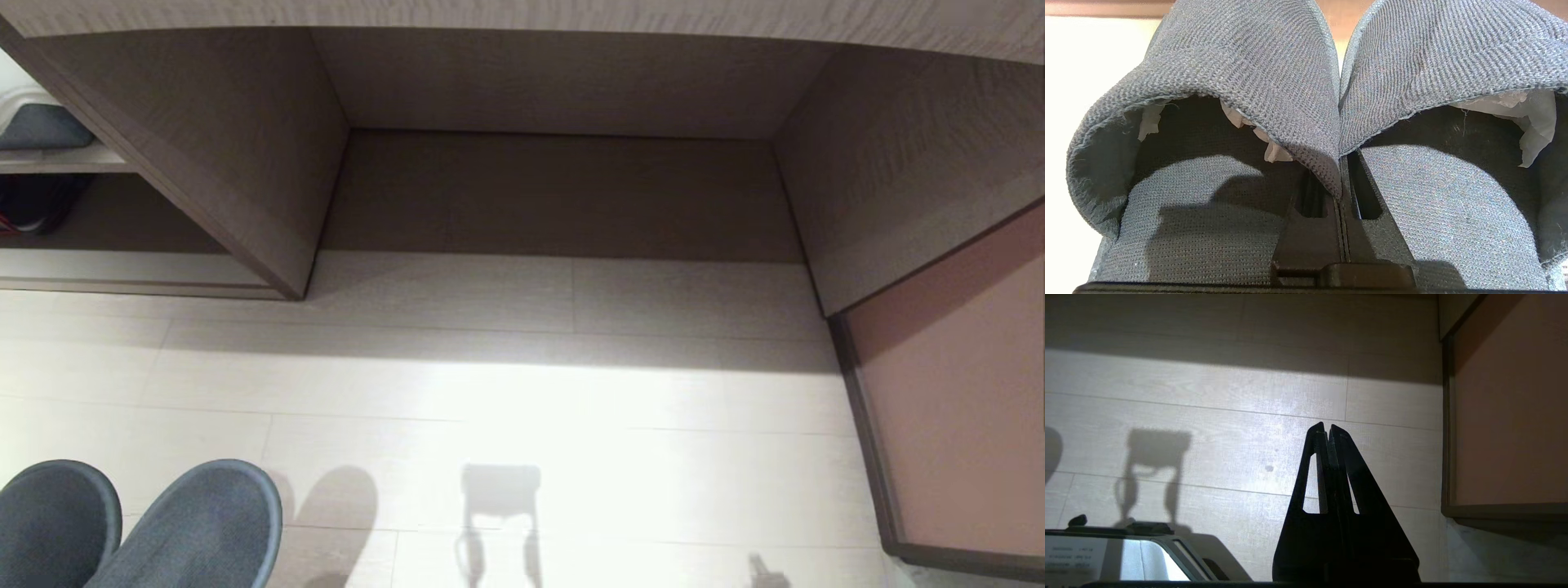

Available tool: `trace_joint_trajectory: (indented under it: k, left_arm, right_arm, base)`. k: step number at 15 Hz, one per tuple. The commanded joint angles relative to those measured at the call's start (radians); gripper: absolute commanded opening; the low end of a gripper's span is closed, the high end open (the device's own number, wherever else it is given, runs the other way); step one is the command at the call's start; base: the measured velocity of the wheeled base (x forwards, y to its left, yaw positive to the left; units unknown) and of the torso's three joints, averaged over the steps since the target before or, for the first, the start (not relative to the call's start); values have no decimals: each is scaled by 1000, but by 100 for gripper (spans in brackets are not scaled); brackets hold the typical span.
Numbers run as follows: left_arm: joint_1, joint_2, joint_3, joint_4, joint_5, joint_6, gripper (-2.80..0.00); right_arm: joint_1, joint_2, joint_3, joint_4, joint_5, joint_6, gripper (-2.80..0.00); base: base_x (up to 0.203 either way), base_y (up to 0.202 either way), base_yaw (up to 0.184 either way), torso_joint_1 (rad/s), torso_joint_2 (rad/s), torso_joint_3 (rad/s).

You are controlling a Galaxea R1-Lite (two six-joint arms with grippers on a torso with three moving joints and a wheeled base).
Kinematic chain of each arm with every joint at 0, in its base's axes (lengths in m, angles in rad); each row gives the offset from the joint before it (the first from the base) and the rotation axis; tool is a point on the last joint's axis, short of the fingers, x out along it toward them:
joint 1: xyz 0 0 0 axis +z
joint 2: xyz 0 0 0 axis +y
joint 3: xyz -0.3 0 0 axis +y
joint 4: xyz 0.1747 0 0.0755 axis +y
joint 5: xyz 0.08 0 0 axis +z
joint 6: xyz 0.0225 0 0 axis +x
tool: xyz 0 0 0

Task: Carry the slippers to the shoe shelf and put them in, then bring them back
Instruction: Place the slippers on the floor

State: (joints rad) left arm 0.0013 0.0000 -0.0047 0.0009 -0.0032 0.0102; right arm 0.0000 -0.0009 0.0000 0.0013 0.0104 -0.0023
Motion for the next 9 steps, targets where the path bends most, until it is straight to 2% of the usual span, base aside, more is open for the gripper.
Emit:
trace_joint_trajectory:
  k: [1, 9]
  left_arm:
    - [0, 0, 0, 1, 0, 1, -280]
    - [0, 0, 0, 1, 0, -4, -280]
  right_arm:
    - [0, -1, 0, 0, 0, -1, -280]
    - [0, -1, 0, 0, 0, -1, -280]
  base:
    - [0, 0, 0, 0, -2, -200]
    - [0, 0, 0, 2, 2, -197]
